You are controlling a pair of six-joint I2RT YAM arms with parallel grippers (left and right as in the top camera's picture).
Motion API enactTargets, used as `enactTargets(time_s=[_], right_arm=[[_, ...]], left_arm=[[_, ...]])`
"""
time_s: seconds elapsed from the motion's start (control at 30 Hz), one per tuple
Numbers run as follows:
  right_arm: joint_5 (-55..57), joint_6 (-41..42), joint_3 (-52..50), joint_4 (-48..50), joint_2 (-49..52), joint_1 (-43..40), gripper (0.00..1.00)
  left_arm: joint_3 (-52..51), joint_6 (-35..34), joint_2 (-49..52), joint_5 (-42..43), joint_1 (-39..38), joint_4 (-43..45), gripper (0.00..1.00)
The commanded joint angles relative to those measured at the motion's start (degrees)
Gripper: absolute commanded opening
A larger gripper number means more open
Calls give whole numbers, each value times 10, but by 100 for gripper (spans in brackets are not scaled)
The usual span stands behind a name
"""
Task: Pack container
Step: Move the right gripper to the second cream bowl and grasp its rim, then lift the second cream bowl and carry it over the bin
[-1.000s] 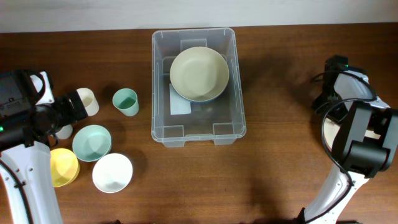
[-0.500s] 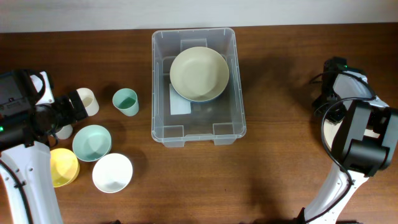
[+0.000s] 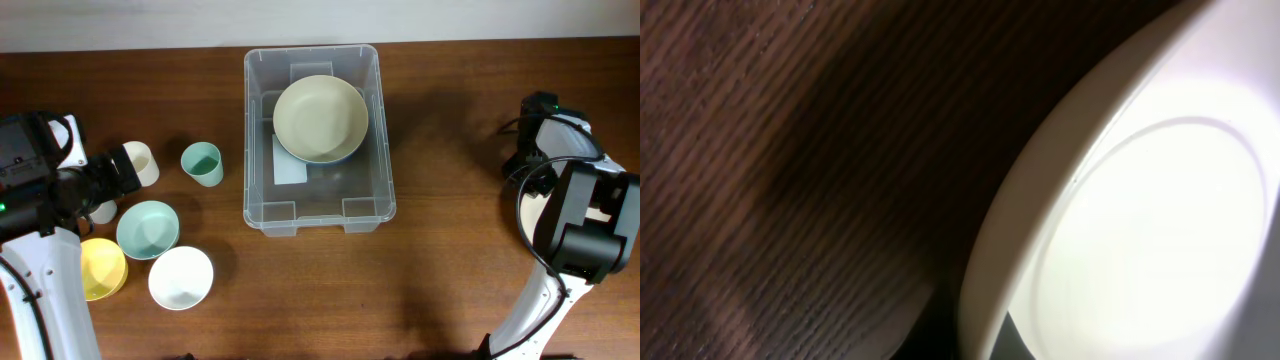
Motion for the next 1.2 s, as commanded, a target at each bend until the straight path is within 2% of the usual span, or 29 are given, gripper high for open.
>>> enactTargets(time_s=[0.0, 0.1, 0.3, 0.37, 0.53, 0.7, 0.8, 0.97, 1.17], right_arm=[[9, 5, -4, 0, 5, 0, 4], [10, -16, 11, -4, -7, 10, 4], [10, -143, 143, -39, -68, 82, 4], [9, -239, 217, -51, -89, 136, 4], [-24, -411, 320, -63, -106, 252, 4], [-117, -607, 351, -61, -106, 372, 4], [-145, -721, 343, -61, -103, 478, 4], [-181, -751, 341, -60, -73, 539, 4], [-225, -750, 341, -61, -10, 547, 4]], left_arm=[[7, -6, -2, 7, 3, -1, 100], [7, -6, -2, 7, 3, -1, 99], [7, -6, -2, 7, 3, -2, 100], [7, -6, -2, 6, 3, -3, 100], [7, -6, -2, 6, 3, -5, 100], [7, -6, -2, 7, 3, -5, 100], [7, -6, -2, 6, 3, -7, 100], [7, -6, -2, 7, 3, -7, 100], [7, -6, -2, 6, 3, -7, 100]])
